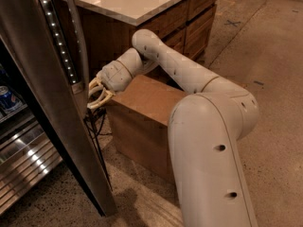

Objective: Close right fridge door

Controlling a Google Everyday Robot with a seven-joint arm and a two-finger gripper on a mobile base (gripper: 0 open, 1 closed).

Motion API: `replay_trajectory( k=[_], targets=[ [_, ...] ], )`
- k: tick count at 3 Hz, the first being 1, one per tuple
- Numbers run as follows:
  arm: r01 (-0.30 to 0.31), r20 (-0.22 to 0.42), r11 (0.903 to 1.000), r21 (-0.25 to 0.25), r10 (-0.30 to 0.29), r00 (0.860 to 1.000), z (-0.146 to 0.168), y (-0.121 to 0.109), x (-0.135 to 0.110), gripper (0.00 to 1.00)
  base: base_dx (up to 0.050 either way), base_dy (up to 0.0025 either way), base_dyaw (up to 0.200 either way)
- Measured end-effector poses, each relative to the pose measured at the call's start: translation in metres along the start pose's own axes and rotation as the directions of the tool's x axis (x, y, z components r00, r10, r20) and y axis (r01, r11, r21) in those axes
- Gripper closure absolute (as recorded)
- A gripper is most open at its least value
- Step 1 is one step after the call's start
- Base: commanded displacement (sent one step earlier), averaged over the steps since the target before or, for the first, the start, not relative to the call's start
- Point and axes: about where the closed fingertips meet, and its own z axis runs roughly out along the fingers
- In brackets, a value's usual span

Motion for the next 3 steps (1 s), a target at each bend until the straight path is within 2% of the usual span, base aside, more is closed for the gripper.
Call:
replay_trajectory(
  k=[1,2,3],
  targets=[
    [-0.006,-0.002,0.9997,-0.025,0.006,1.000,0.004,-0.002,0.002,1.00,0.000,0.00000,0.000],
    [-0.025,-0.012,0.9962,-0.083,0.024,1.000,0.019,-0.009,0.005,1.00,0.000,0.00000,0.000],
    [-0.054,-0.041,0.9882,-0.143,0.049,0.998,0.033,-0.019,0.011,1.00,0.000,0.00000,0.000]
  ],
)
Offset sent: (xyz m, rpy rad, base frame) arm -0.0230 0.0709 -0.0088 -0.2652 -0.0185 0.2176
